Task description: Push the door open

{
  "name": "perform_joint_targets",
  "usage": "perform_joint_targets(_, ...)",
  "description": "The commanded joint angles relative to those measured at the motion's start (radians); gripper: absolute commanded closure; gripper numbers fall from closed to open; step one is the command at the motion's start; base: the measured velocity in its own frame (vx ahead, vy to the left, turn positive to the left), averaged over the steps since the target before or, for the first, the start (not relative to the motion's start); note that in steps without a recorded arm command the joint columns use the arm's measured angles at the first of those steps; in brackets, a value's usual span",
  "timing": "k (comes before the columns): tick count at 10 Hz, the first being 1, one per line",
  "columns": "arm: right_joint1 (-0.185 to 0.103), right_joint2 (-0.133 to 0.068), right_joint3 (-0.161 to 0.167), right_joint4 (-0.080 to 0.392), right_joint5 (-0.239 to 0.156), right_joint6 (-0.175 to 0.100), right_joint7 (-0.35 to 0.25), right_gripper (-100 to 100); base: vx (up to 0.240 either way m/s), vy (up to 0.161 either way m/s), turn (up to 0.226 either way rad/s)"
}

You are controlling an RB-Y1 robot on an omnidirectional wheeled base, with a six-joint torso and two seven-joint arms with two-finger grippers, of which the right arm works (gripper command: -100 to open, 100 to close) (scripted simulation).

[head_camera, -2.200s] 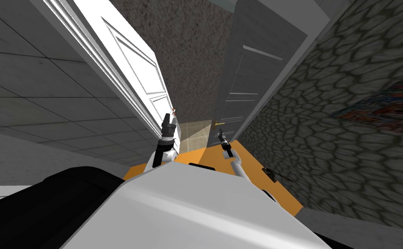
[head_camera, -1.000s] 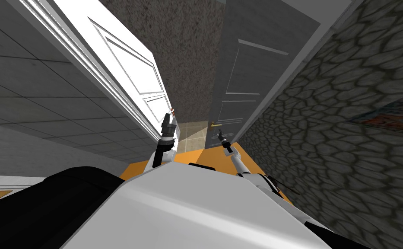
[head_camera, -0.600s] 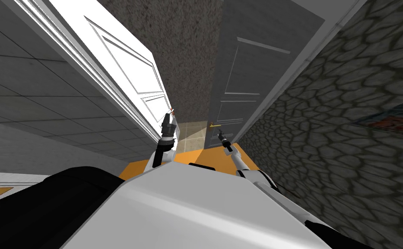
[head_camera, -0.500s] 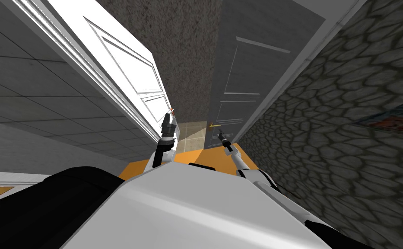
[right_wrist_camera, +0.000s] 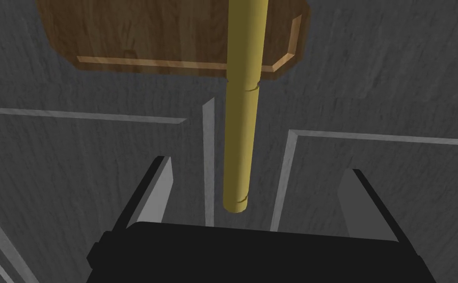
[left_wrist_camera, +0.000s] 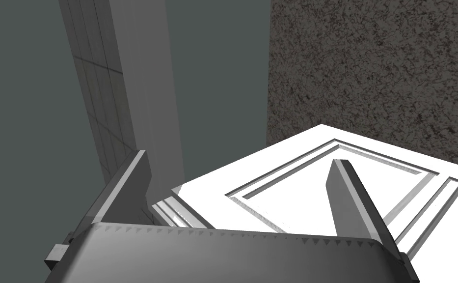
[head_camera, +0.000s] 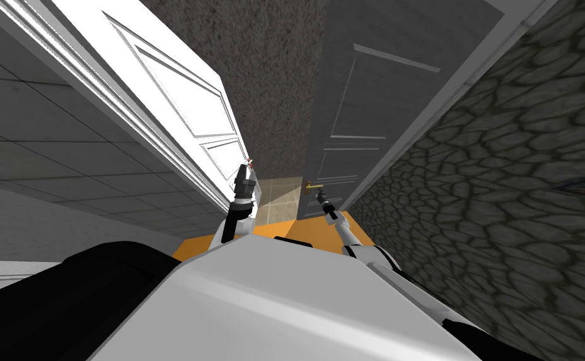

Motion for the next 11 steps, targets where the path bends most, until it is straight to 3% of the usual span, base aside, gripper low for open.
perform_joint_targets(1, -0.001, 0.005, -0.005, 0.002, -0.004, 0.004, 0.009, -100, 0.205, 0.054, 0.048)
perform_joint_targets(5, -0.003, 0.01, -0.011, 0.005, -0.009, 0.008, 0.019, -100, 0.174, 0.039, 0.026)
perform_joint_targets(6, -0.003, 0.01, -0.011, 0.005, -0.009, 0.008, 0.019, 100, -0.012, 0.0, -0.004)
perform_joint_targets(11, -0.003, 0.01, -0.011, 0.005, -0.009, 0.008, 0.019, 100, -0.008, -0.002, 0.005)
